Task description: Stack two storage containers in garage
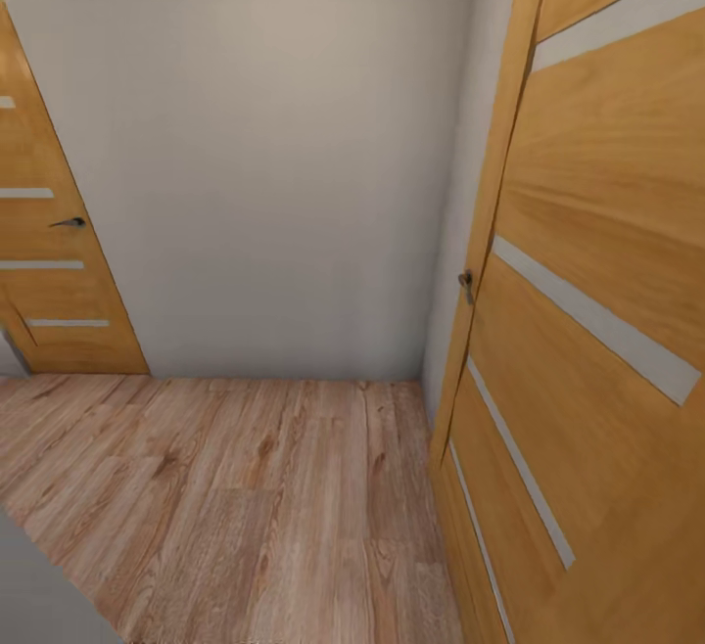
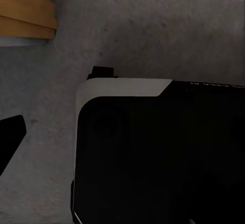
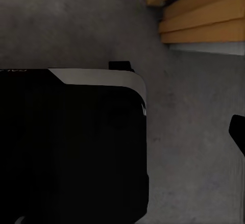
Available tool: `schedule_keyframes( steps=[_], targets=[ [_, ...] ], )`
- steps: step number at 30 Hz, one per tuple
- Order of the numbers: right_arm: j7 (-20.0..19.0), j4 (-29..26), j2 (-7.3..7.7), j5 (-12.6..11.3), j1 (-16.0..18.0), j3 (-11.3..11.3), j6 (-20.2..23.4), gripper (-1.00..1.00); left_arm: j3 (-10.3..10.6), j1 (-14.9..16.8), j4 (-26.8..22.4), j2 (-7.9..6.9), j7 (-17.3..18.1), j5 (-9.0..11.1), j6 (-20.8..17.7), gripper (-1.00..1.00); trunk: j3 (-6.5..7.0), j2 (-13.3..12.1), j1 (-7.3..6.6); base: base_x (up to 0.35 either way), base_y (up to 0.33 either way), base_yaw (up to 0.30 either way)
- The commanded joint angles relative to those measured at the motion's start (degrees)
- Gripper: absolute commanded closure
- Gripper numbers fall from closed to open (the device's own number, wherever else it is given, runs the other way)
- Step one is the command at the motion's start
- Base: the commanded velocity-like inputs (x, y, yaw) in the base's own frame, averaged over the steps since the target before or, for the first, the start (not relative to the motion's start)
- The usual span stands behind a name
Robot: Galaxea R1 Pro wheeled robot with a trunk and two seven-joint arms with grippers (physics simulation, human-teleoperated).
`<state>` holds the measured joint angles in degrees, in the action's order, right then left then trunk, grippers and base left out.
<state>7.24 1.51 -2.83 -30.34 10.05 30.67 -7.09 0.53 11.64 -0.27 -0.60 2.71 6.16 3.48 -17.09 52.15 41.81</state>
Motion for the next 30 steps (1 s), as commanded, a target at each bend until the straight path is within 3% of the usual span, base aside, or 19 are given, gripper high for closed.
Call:
schedule_keyframes(
  steps=[1, 30],
  targets=[
    [0.1, 0.2, -0.03, -0.5, 0.1, 0.5, -0.3, -1.0, 0.1, 0.1, 0.1, -0.01, 0.3, 0.6, 0.2, -1.0, -0.07, 0.0, 0.0, 0.0, 0.0, 0.177],
    [0.1, 0.2, 0.1, 0.1, 0.1, 0.7, -0.2, -1.0, 0.1, 0.1, 0.1, -0.01, -0.3, 0.8, -0.1, -1.0, -0.07, 0.0, 0.0, 0.0, 0.0, 0.012]
  ],
)
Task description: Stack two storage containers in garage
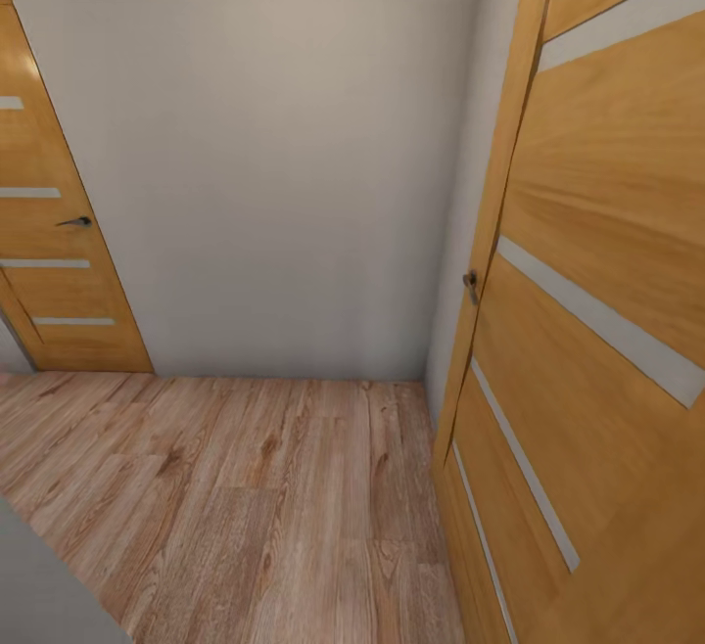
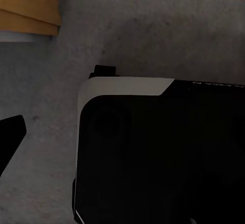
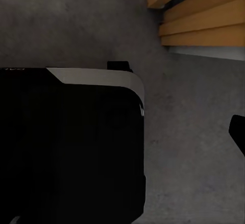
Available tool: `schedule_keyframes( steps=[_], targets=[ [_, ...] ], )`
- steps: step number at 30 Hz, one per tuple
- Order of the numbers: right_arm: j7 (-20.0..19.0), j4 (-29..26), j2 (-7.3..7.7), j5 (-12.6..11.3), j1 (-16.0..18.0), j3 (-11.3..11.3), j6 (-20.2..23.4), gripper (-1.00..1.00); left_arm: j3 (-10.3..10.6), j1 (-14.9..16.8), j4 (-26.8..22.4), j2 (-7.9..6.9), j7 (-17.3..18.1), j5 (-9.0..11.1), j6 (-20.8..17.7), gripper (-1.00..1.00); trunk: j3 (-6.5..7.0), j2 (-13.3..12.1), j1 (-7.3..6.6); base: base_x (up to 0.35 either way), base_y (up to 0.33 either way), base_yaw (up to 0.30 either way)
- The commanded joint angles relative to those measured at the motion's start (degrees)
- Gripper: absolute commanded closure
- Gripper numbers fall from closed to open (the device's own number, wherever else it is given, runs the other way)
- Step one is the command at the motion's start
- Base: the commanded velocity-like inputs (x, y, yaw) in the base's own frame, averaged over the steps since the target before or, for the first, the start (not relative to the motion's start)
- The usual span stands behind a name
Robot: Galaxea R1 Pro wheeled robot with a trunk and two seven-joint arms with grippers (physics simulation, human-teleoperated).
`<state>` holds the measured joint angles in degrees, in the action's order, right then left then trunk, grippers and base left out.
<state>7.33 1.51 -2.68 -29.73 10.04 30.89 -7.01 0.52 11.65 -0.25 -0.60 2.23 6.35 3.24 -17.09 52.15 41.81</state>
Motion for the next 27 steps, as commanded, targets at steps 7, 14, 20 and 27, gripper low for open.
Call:
schedule_keyframes(
  steps=[7, 14, 20, 27],
  targets=[
    [0.1, 0.2, -0.05, -0.5, 0.1, 0.5, -0.3, -1.0, 0.1, 0.0, 0.1, -0.01, 0.2, 0.6, 0.2, -1.0, -0.07, 0.0, 0.0, 0.0, 0.0, 0.0],
    [0.1, 0.2, -0.05, -0.4, 0.1, 0.5, -0.2, -1.0, 0.1, 0.0, 0.1, -0.01, 0.2, 0.6, 0.2, -1.0, -0.07, 0.0, 0.0, 0.0, 0.0, 0.0],
    [0.1, 0.2, -0.05, -0.4, 0.1, 0.5, -0.3, -1.0, 0.1, 0.0, 0.1, -0.01, 0.2, 0.6, 0.0, -1.0, -0.07, 0.0, 0.0, 0.117, 0.0, 0.0],
    [0.1, 0.2, 0.03, -0.4, 0.1, 0.5, -0.2, -1.0, 0.1, 0.0, 0.1, -0.01, 0.2, 0.6, -0.1, -1.0, -0.07, 0.0, 0.0, 0.302, 0.0, 0.0]
  ],
)
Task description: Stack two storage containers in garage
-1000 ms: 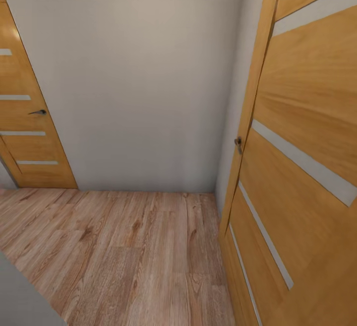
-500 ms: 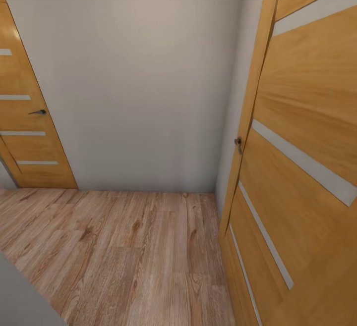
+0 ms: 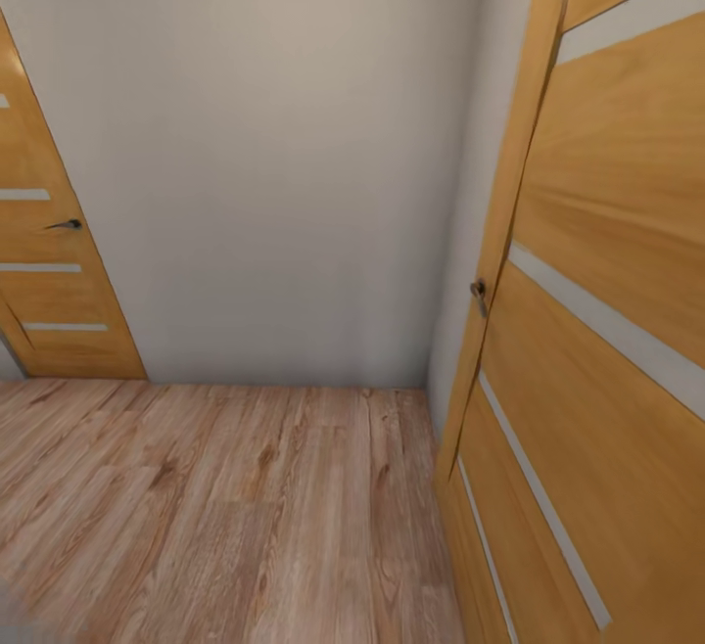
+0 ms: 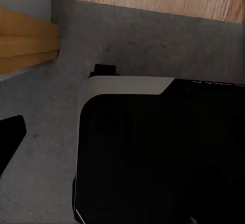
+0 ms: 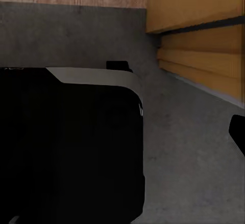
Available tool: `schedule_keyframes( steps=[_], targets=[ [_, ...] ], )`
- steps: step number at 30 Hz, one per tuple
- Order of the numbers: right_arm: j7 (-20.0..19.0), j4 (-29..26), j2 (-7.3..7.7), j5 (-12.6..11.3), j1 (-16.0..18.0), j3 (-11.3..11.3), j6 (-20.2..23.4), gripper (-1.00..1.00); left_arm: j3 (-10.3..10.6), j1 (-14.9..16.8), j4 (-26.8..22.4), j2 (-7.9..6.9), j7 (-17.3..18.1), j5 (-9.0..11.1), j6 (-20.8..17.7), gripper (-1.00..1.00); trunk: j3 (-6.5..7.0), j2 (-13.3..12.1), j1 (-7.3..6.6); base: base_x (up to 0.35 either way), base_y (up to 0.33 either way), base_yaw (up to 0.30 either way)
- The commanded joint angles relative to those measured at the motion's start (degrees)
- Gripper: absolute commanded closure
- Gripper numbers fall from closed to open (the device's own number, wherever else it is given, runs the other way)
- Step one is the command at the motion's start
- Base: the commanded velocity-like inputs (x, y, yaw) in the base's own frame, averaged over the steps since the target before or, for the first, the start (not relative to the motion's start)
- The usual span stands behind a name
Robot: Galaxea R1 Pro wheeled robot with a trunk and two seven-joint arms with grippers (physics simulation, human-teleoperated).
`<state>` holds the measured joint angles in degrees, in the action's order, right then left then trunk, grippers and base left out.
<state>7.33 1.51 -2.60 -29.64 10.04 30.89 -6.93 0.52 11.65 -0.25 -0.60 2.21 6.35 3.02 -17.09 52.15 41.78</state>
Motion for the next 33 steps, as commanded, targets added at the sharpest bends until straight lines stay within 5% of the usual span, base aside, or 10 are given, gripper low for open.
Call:
schedule_keyframes(
  steps=[1, 17, 33],
  targets=[
    [0.1, 0.2, 0.15, -0.5, 0.1, 0.5, -0.3, -1.0, 0.1, 0.0, 0.1, -0.01, 0.2, 0.6, 0.2, -1.0, -0.07, 0.0, 0.04, 0.264, 0.0, 0.0],
    [0.1, 0.2, 0.33, -0.6, 0.1, 0.5, -0.1, -1.0, 0.1, 0.0, 0.1, -0.01, 0.2, 0.6, 0.4, -1.0, -0.07, 0.0, 0.04, 0.039, 0.0, 0.003],
    [0.1, 0.2, 0.41, -0.7, 0.1, 0.4, -0.2, -1.0, 0.1, 0.0, 0.1, -0.01, 0.2, 0.6, 0.3, -1.0, -0.07, 0.0, 0.04, 0.026, 0.0, 0.161]
  ],
)
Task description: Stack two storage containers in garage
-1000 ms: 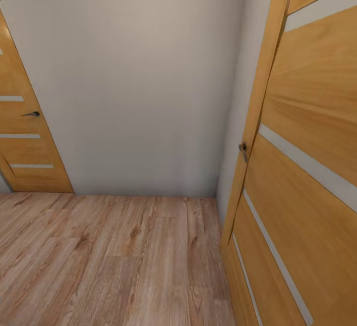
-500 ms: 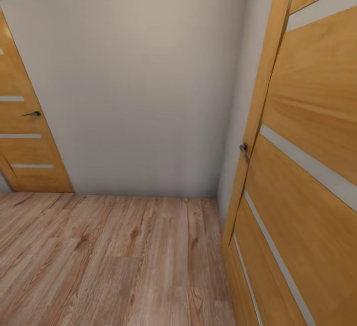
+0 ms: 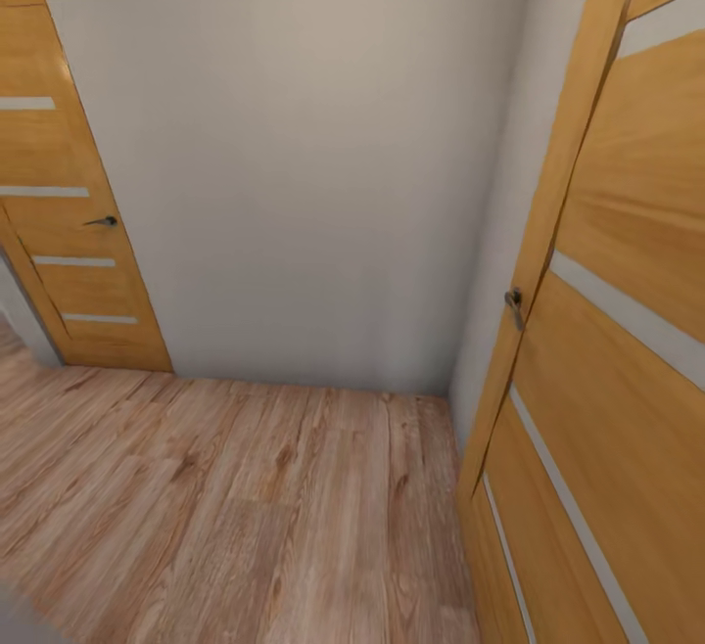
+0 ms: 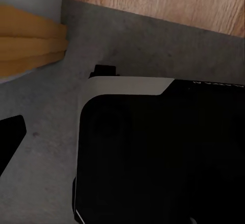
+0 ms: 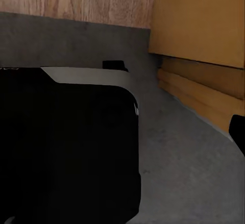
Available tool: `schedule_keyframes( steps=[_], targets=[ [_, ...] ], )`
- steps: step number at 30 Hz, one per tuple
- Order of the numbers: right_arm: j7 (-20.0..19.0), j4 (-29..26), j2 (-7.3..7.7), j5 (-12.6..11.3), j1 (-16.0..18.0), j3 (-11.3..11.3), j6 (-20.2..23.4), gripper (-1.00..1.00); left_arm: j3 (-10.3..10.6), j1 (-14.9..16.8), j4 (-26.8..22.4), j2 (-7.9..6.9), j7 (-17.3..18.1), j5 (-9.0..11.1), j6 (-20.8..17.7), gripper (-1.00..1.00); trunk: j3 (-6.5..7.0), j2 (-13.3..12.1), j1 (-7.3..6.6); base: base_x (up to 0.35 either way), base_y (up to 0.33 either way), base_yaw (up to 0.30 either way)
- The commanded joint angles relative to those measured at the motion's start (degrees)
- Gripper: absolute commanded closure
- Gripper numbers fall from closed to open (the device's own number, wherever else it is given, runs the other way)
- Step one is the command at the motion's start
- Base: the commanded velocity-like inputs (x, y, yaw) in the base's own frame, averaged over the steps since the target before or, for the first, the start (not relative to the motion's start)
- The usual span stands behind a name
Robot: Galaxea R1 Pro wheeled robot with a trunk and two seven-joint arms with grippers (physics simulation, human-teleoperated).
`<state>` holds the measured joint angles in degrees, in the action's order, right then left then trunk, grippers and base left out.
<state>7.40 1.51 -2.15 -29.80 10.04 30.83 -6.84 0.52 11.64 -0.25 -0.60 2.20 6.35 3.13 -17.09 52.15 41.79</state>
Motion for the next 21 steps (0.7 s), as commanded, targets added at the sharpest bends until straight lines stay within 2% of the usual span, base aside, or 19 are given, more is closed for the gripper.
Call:
schedule_keyframes(
  steps=[1, 21],
  targets=[
    [0.1, 0.2, -0.05, -0.5, 0.1, 0.5, -0.3, -1.0, 0.1, 0.0, 0.1, -0.01, 0.2, 0.6, 0.2, -1.0, -0.07, 0.0, 0.02, 0.232, 0.0, 0.009],
    [0.1, 0.2, -0.03, -0.5, 0.1, 0.5, -0.3, -1.0, 0.1, 0.0, 0.1, -0.01, 0.3, 0.6, 0.2, -1.0, -0.07, 0.0, 0.02, 0.294, 0.0, 0.001]
  ],
)
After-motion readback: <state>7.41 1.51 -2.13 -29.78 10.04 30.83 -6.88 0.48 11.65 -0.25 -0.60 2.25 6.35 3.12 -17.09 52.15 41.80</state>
